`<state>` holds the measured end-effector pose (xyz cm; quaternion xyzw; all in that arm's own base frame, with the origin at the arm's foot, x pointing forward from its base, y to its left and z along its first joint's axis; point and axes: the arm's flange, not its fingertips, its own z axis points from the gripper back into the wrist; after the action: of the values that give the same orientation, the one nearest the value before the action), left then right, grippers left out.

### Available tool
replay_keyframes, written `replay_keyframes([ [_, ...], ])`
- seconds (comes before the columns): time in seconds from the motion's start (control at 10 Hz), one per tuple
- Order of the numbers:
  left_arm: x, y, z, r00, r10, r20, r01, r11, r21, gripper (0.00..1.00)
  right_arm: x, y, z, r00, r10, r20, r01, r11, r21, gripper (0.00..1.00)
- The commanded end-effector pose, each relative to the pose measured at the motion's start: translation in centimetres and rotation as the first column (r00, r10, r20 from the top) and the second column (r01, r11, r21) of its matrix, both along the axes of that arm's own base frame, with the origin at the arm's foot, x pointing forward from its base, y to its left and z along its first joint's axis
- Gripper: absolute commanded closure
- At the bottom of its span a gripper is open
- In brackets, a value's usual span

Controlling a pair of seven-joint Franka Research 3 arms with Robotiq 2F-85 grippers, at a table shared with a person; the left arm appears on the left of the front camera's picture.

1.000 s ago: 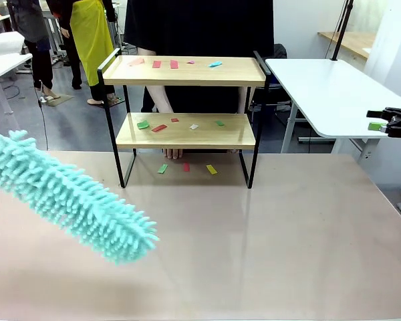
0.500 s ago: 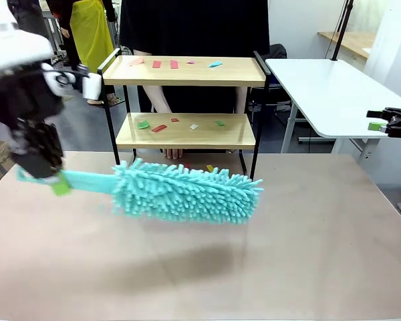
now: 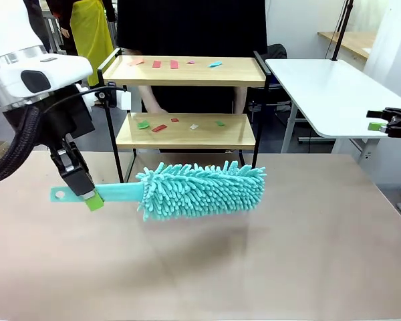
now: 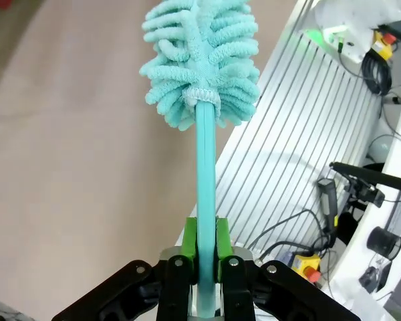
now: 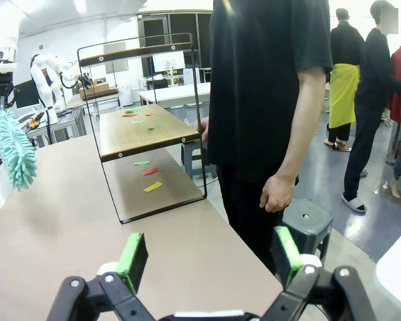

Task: Clean the shelf.
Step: Clean the specific section of the Shelf indicated by the human with the Duster.

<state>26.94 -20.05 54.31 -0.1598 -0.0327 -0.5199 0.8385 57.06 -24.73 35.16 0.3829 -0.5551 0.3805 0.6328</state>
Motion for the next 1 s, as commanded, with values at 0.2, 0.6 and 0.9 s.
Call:
replay_keyframes([
  [0.2,-0.8,-6.1,-2.6,0.991,0.133,0.025,-0.132,0.990,-0.051,0.87,0.1,0.2,0.3,1.000,0.002,0.006,-0.002,1.000,-0.001,0.00],
  [0.6,-2.4,-9.9,-6.9,0.923,0.385,0.023,-0.383,0.923,-0.040,0.87,0.1,0.2,0.3,1.000,0.002,0.006,-0.002,1.000,-0.001,0.00],
  [0.9,-1.5,-11.1,-8.2,0.845,0.530,0.076,-0.531,0.847,-0.003,0.87,0.1,0.2,0.3,1.000,0.002,0.006,-0.002,1.000,-0.001,0.00],
])
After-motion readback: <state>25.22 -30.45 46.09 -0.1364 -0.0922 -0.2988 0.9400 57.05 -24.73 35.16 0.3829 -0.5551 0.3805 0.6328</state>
